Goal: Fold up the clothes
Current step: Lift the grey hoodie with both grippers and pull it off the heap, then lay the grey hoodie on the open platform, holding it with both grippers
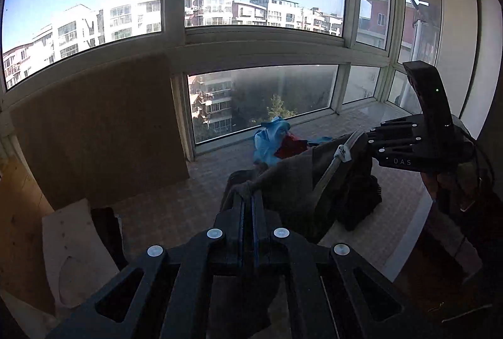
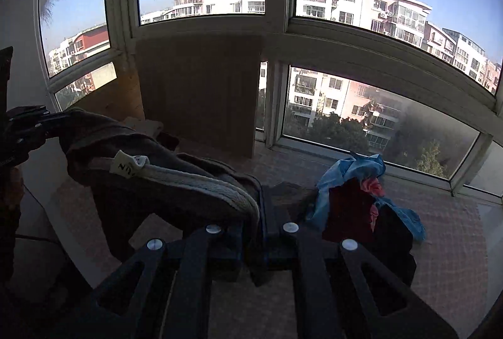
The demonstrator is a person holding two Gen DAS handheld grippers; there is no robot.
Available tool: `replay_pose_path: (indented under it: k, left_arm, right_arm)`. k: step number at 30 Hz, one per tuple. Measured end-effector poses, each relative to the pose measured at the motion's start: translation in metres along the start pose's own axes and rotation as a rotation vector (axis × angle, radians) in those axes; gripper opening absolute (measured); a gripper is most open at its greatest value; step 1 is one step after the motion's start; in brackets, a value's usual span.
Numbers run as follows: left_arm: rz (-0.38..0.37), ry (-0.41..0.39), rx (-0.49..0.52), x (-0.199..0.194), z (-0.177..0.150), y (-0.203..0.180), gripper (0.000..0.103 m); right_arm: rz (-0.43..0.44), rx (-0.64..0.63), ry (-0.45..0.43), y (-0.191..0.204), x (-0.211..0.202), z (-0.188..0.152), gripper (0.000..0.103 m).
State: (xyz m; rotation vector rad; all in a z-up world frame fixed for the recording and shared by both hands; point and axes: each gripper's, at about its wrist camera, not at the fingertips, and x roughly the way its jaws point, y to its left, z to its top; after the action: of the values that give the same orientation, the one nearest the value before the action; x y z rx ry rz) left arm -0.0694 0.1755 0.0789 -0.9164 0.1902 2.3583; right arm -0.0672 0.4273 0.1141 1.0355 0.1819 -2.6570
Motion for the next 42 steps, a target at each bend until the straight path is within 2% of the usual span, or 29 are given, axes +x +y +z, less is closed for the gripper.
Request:
replay_pose_path:
  k: [3, 5, 8, 14, 16, 19, 21, 24, 26, 32, 37, 42]
  left_arm:
    - [0.022, 0.140, -0.074, 0.054, -0.050, 0.025, 0.003]
    - [0.048, 0.198, -0.097, 0.083, -0.076, 0.036, 0.003]
    - [0.044, 0.254, -0.146, 0.111, -0.104, 0.050, 0.003]
    - [0.038, 0.309, -0.167, 0.141, -0.111, 0.066, 0.004]
    - [0.026, 0.324, -0.166, 0.148, -0.104, 0.072, 0.011]
    - [0.003, 0.333, -0.238, 0.157, -0.099, 0.090, 0.024]
    - [-0.030, 0.338, -0.296, 0.160, -0.097, 0.101, 0.025]
    - [-0.040, 0.338, -0.351, 0.160, -0.095, 0.114, 0.048]
    - [-0.033, 0.323, -0.360, 0.155, -0.092, 0.120, 0.049]
    - [-0.041, 0.277, -0.388, 0.136, -0.080, 0.135, 0.049]
    - [-0.095, 0.224, -0.434, 0.118, -0.068, 0.140, 0.051]
    - [-0.066, 0.190, -0.398, 0.107, -0.060, 0.130, 0.051]
  right_arm:
    - [-0.026, -0.032, 0.130, 0.023, 0.077, -0.035, 0.008]
    - [-0.004, -0.015, 0.210, 0.034, 0.117, -0.064, 0.008]
    - [0.014, 0.006, 0.262, 0.043, 0.153, -0.090, 0.008]
    - [0.018, 0.027, 0.291, 0.045, 0.180, -0.100, 0.008]
    - [0.014, 0.040, 0.302, 0.040, 0.189, -0.098, 0.008]
    - [-0.004, 0.055, 0.310, 0.030, 0.204, -0.095, 0.008]
    - [-0.010, 0.060, 0.326, 0.026, 0.211, -0.094, 0.010]
    - [-0.019, 0.063, 0.340, 0.021, 0.218, -0.092, 0.015]
    - [-0.027, 0.059, 0.339, 0.019, 0.218, -0.091, 0.024]
    - [-0.005, 0.055, 0.304, 0.015, 0.206, -0.083, 0.036]
    - [0.010, 0.068, 0.272, 0.014, 0.194, -0.076, 0.037]
    - [0.006, 0.048, 0.223, 0.022, 0.175, -0.074, 0.037]
